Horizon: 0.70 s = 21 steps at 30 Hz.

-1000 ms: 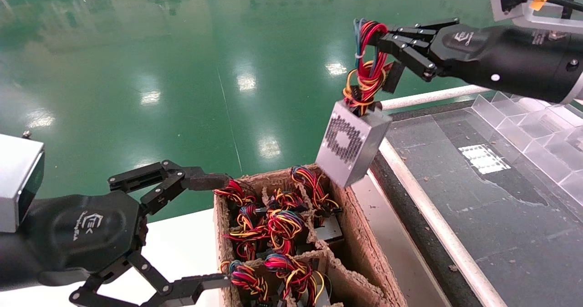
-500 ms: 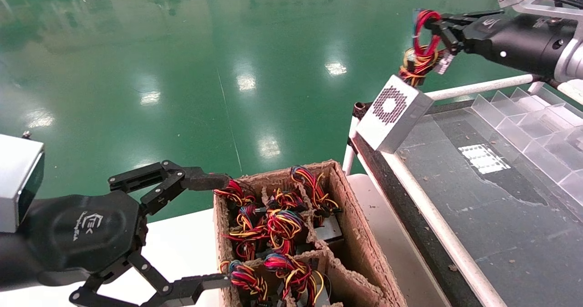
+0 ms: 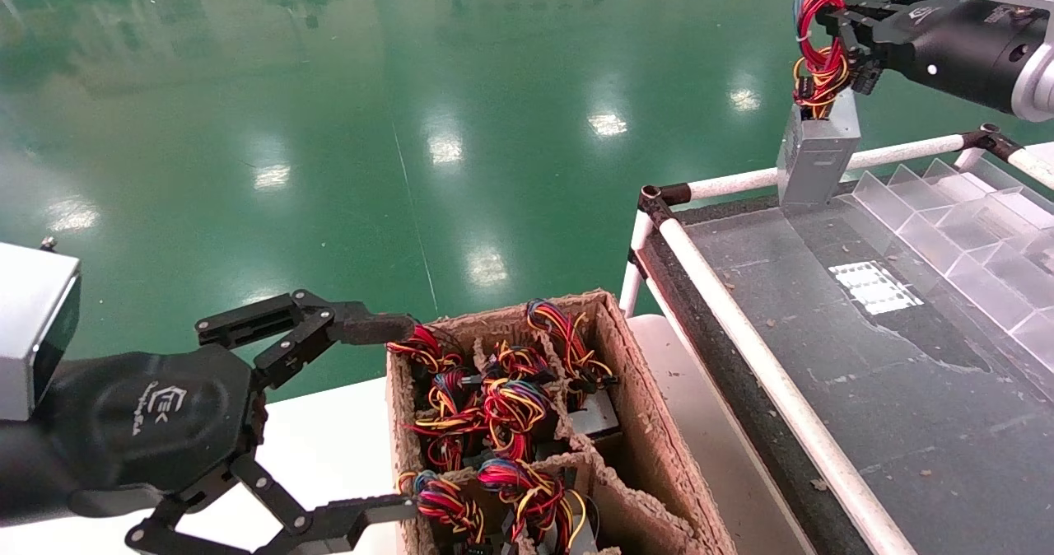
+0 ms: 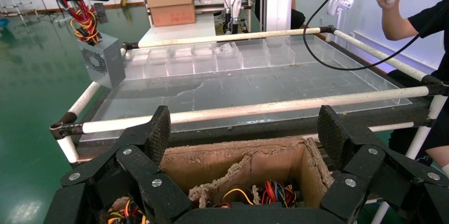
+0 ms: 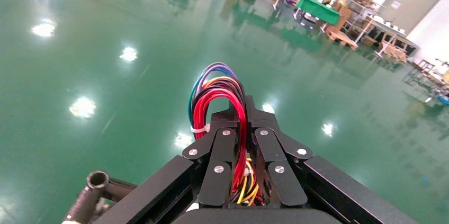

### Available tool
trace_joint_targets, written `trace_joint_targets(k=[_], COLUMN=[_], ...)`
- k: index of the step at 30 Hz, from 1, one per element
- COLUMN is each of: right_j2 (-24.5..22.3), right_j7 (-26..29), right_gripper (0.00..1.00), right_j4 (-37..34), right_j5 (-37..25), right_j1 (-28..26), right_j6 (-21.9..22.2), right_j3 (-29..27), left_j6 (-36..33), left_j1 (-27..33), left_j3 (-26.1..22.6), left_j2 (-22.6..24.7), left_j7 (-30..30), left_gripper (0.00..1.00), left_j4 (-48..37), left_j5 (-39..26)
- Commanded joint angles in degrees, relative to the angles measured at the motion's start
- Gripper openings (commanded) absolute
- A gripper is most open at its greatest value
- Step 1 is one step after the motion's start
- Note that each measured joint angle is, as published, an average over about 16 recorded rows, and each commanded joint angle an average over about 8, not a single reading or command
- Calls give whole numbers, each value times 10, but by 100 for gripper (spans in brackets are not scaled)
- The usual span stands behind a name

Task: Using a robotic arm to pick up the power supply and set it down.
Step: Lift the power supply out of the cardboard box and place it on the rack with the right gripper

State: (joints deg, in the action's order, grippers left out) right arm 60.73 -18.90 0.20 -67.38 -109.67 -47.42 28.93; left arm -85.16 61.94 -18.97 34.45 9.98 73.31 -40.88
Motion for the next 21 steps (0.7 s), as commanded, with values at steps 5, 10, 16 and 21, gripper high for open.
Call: trace_joint_targets(k=[5,10,16,21], right_j2=[3,12,25,33], right_j7=[-6,-6,-7,-7], right_gripper=[0,0,0,0], right_j4=[-3,-4,-3,-2], right_j5=[-6,-10,-16,-18], right_j1=[4,12,20,24], right_j6=[16,11,0,0], right_j3=[4,7,11,12], left_j6=[0,0,0,0], left_j1=[0,0,0,0], left_j3=[0,0,0,-1], left_j2=[0,0,0,0], left_j7=[0,0,0,0], left_gripper=[100,100,100,100], left_j4=[0,0,0,0], left_j5=[0,0,0,0])
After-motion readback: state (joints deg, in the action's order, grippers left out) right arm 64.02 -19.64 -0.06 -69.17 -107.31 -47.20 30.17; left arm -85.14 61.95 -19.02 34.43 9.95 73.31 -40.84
